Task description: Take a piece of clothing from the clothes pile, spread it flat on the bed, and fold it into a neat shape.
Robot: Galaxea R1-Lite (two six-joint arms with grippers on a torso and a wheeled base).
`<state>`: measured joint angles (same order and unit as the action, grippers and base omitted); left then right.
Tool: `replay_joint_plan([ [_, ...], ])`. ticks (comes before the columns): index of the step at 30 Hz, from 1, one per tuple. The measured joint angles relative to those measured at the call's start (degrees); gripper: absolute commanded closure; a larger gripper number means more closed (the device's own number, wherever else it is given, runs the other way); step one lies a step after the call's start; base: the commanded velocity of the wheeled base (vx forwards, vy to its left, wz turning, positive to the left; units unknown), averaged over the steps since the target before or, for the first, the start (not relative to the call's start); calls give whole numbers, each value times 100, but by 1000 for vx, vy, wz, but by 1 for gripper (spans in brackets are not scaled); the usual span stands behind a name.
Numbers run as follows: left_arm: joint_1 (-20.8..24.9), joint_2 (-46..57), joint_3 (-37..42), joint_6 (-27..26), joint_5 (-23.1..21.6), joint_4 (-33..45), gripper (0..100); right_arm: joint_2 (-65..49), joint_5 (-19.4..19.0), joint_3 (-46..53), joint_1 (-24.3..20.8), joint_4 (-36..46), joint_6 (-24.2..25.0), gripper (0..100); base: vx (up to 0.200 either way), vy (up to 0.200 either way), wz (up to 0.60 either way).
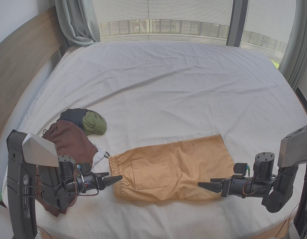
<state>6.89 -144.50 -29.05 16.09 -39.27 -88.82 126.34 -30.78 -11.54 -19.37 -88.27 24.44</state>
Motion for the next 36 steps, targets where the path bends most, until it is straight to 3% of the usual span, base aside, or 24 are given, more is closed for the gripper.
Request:
replay_joint_plan([
  [13,256,-363,-306,174,313,-13,0,183,13,-30,-17,-5,0,0,0,0,0],
  [26,610,-429,-361,917,325,-16,0,254,22,-38,-55,-2,-1,0,0,0,0],
  [36,774,-449,-407,972,583,-7,0,329,22,-63,-59,-2,-1,0,0,0,0],
])
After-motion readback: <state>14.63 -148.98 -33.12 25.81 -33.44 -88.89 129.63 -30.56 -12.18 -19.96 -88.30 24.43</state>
